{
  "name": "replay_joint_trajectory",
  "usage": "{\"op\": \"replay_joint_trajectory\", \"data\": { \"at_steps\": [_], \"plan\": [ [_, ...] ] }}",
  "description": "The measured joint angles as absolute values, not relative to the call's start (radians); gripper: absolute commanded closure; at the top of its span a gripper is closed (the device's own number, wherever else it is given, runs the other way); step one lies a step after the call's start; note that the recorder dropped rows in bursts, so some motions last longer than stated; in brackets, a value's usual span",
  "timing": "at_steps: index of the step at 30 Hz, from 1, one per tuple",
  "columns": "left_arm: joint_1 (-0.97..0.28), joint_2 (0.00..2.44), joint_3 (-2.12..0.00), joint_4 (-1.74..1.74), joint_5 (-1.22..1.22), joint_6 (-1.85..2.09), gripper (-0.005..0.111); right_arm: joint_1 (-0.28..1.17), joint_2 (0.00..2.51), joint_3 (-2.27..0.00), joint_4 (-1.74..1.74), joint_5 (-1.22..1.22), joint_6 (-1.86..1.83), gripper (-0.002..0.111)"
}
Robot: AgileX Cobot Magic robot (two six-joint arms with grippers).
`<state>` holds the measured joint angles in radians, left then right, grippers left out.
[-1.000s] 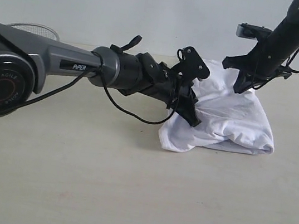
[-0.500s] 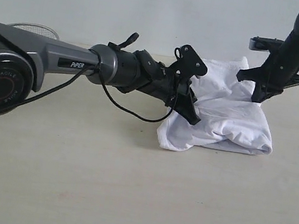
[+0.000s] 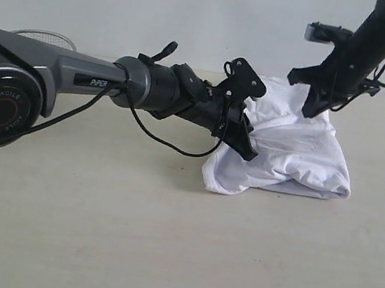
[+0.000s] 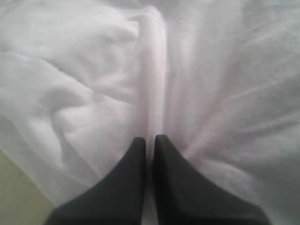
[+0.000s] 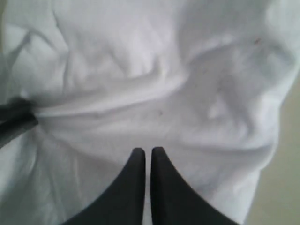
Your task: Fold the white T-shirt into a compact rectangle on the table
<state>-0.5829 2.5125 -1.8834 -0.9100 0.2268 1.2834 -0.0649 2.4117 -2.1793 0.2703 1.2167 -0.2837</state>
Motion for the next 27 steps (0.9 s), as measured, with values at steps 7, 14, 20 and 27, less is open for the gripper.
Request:
{"op": "replay_joint_trajectory", "data": {
  "at_steps": [7,14,20,27],
  "plan": [
    [-0.583,2.512,-1.883,-0.912,0.227,1.278,0.102,-0.028,2.330,-1.976,0.260,1.220,-0.287,0.109],
    [-0.583,2.512,-1.883,-0.912,0.227,1.258,0.102,-0.030,2.307,-1.812,0.162,1.133,-0.244,0.109],
    [-0.583,2.512,-1.883,-0.912,0.235,1.258,0.102,-0.059,2.287,-1.793,0.107,1.110,-0.186,0.109],
    [-0.583,2.512,-1.883,-0.914,0.237,1.258,0.102,-0.133,2.194,-1.789,0.059,1.141,-0.194,0.109]
  ]
}}
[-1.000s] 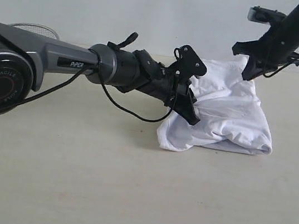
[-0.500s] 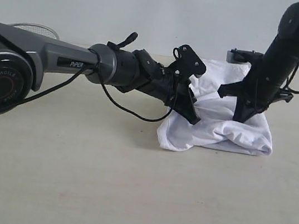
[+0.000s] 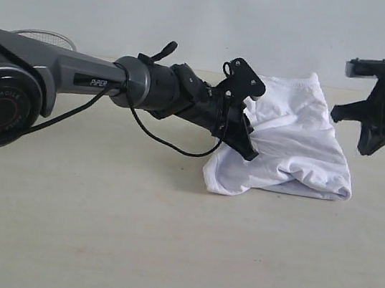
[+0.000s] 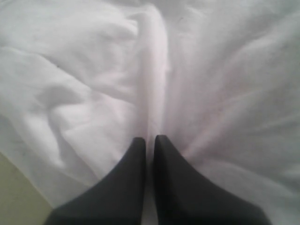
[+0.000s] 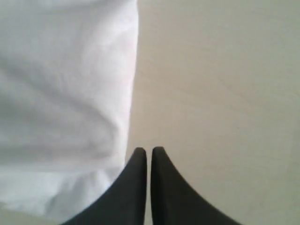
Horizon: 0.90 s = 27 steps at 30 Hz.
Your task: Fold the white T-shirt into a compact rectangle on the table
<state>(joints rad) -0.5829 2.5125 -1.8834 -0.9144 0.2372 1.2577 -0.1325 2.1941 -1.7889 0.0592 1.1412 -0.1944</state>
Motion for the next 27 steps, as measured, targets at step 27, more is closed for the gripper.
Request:
{"op": "replay_joint_trajectory", "data": {
  "at_steps": [27],
  "plan": [
    [-0.583,2.512,-1.883,-0.914,0.247,1.256,0.102,-0.039,2.106,-1.473,-0.007,0.933,-0.102,0.109]
  ]
}}
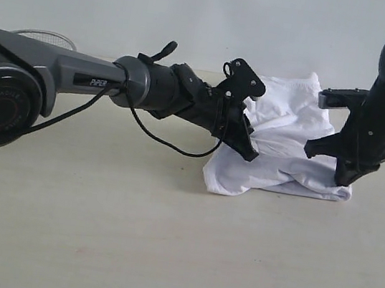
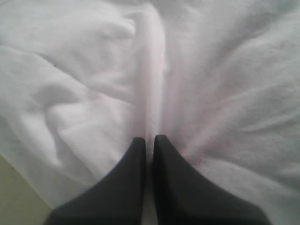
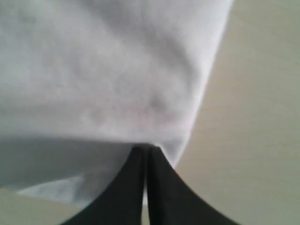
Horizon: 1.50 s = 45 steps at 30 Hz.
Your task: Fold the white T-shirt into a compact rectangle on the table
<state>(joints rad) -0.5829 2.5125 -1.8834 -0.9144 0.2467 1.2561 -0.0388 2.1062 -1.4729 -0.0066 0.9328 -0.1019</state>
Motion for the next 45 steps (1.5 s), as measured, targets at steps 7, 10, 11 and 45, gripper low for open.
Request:
{"op": "replay_joint_trajectory", "data": {
  "at_steps": [7,10,11,45],
  "plan": [
    [-0.583,2.512,-1.883,-0.914,0.251,1.256,0.102,-0.077,2.074,-1.465,-0.049,0.947,-0.090,0.109],
    [-0.583,2.512,-1.883,-0.914,0.268,1.256,0.102,-0.077,2.015,-1.465,0.067,0.925,-0.196,0.109],
    [-0.583,2.510,-1.883,-0.914,0.279,1.256,0.102,-0.074,1.994,-1.465,0.123,0.913,-0.238,0.109],
    [-0.672,2.387,-1.702,-0.411,0.343,0.808,0.102,-0.057,2.270,-1.671,0.351,0.857,-0.377,0.109]
  ]
}}
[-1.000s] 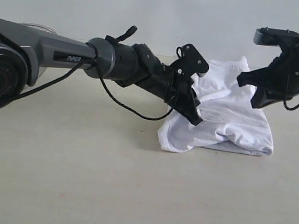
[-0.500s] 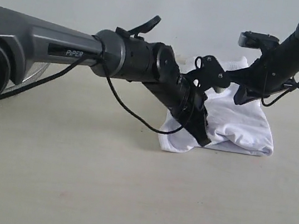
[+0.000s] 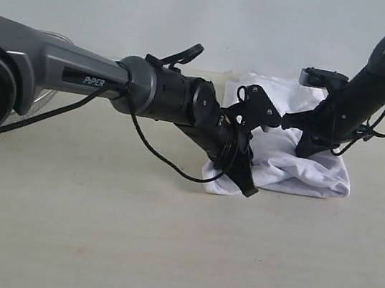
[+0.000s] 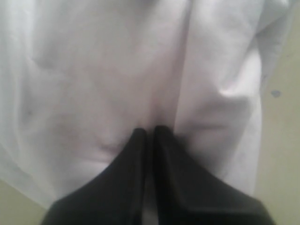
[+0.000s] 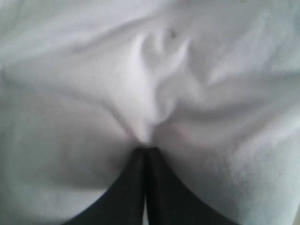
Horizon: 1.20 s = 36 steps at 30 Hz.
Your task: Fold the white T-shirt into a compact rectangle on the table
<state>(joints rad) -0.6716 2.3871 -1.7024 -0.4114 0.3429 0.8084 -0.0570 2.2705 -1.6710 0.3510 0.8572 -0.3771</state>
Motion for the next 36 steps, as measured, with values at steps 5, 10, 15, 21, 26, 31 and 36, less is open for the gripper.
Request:
{"op": "replay_joint_trajectory", "data": {
  "at_steps": [5,10,15,21,26,31,36],
  "plan": [
    [-0.669,2.395,-1.702,-0.411,0.280,0.806,0.102,-0.057,2.297,-1.726,0.335,0.821,-0.367,0.109],
    [-0.667,2.400,-1.702,-0.411,0.249,0.806,0.102,-0.057,2.309,-1.774,0.298,0.815,-0.351,0.109],
    [-0.678,2.291,-1.708,-0.409,0.303,0.806,0.102,-0.057,2.237,-1.791,0.286,0.844,-0.358,0.109],
    [-0.695,2.137,-1.692,-0.409,0.364,0.796,0.102,-0.057,2.070,-1.784,0.286,0.911,-0.365,0.109],
    [-0.697,1.991,-1.523,-0.407,0.346,0.763,0.102,-0.057,1.884,-1.609,0.312,0.904,-0.388,0.109],
    [-0.697,1.782,-1.265,-0.407,0.227,0.702,0.102,-0.057,1.658,-1.318,0.437,0.770,-0.467,0.109],
    [-0.697,1.601,-0.983,-0.407,0.035,0.608,0.102,-0.057,1.423,-0.983,0.652,0.596,-0.641,0.109]
  ]
}}
